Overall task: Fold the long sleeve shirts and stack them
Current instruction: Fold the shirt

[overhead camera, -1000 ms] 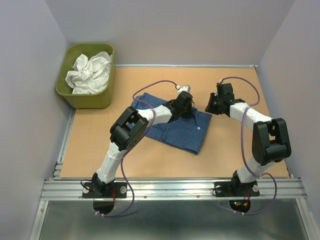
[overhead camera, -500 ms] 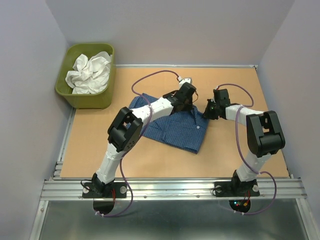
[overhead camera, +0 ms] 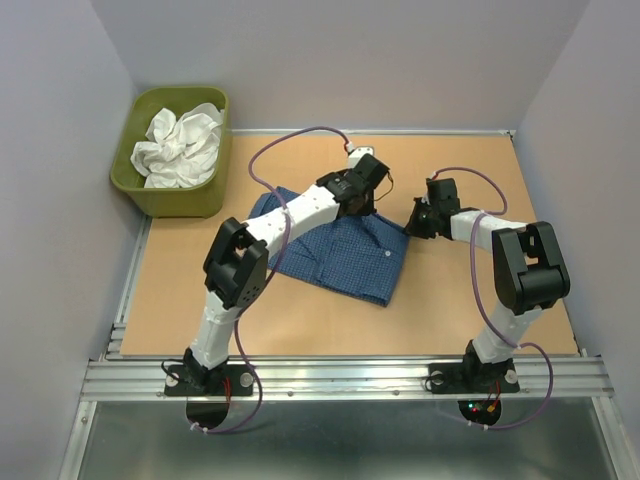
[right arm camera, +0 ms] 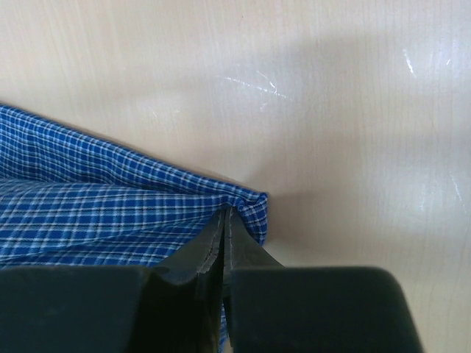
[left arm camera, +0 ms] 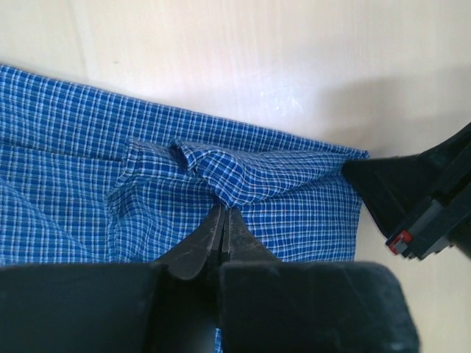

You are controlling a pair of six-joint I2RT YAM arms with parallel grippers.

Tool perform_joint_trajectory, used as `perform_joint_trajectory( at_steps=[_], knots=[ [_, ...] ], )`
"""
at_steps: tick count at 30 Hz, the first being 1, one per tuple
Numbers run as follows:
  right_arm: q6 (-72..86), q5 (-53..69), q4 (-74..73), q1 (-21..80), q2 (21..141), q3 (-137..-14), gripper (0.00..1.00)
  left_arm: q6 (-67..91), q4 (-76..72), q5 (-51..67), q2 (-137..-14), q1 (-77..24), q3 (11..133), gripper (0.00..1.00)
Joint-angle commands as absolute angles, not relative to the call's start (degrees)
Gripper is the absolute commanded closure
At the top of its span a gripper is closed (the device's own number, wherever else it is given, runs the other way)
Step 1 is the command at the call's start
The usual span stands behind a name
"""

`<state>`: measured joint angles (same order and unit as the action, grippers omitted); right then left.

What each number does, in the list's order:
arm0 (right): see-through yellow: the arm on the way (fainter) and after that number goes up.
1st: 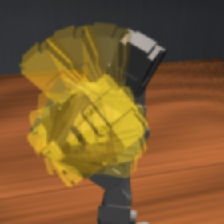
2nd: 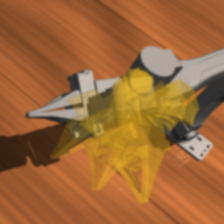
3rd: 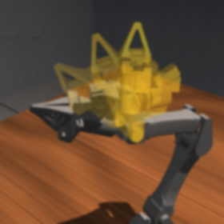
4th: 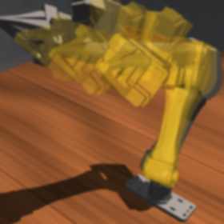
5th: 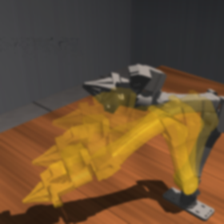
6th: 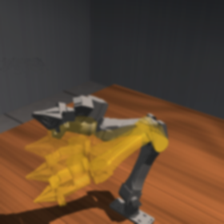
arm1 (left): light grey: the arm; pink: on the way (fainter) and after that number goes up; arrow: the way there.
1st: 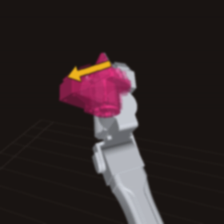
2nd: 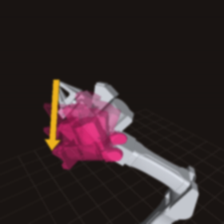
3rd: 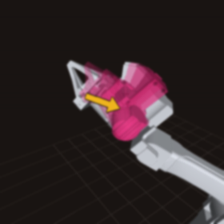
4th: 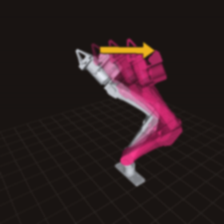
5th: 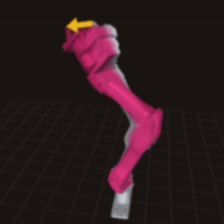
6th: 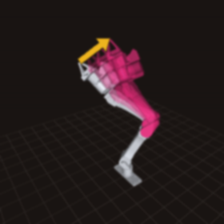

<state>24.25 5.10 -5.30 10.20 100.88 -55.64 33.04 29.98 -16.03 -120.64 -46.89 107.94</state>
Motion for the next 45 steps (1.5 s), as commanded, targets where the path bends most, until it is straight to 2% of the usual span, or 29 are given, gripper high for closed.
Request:
perform_joint_trajectory(
  at_steps=[1, 2, 4, 5, 7, 8, 13, 18, 31, 40, 43, 45],
  knots=[
    [22.9, 4.1, -6.2, 10.1, 101.0, -54.1, 0.96, 32.0, 18.6, -19.2, -106.1, -46.3, 98.7, 0.83],
    [22.8, 4.4, -6.2, 10.1, 100.8, -54.1, 0.96, 32.4, 14.5, -17.5, -103.9, -46.3, 91.4, 0.72],
    [22.7, 4.7, -6.2, 10.1, 100.5, -54.1, 0.96, 33.7, 5.9, -16.4, -100.5, -45.7, 85.2, 0.62],
    [22.6, 4.9, -6.2, 10.1, 100.0, -54.1, 0.96, 35.6, 4.3, -16.1, -98.5, -45.4, 81.2, 0.53],
    [22.3, 5.4, -6.2, 10.0, 99.4, -54.1, 0.96, 36.5, 0.7, -14.2, -97.0, -43.9, 77.8, 0.46],
    [22.3, 5.7, -6.2, 10.1, 99.1, -54.2, 0.96, 36.9, 0.4, -13.6, -96.9, -43.4, 75.1, 0.40],
    [21.9, 7.6, -6.2, 10.1, 98.4, -54.8, 0.96, 34.0, -11.3, -4.6, -98.6, -42.5, 70.1, 0.38],
    [21.6, 8.3, -6.2, 10.1, 97.6, -54.7, 0.95, 27.3, -23.7, 1.8, -100.1, -42.4, 64.1, 0.29],
    [21.3, 9.7, -6.2, 10.1, 96.9, -54.2, 0.95, 18.0, -37.1, 15.8, -109.9, -39.1, 63.5, 0.28],
    [20.9, 9.8, -6.3, 10.1, 97.0, -54.5, 0.95, 18.5, -39.2, 26.7, -112.9, -38.8, 65.2, 0.35],
    [21.0, 10.0, -6.2, 10.1, 97.3, -54.8, 0.95, 19.9, -39.2, 29.3, -113.1, -38.7, 65.7, 0.41],
    [21.0, 9.9, -6.2, 10.1, 97.2, -54.7, 0.95, 20.6, -39.2, 30.3, -113.1, -38.8, 65.8, 0.49]
  ],
)
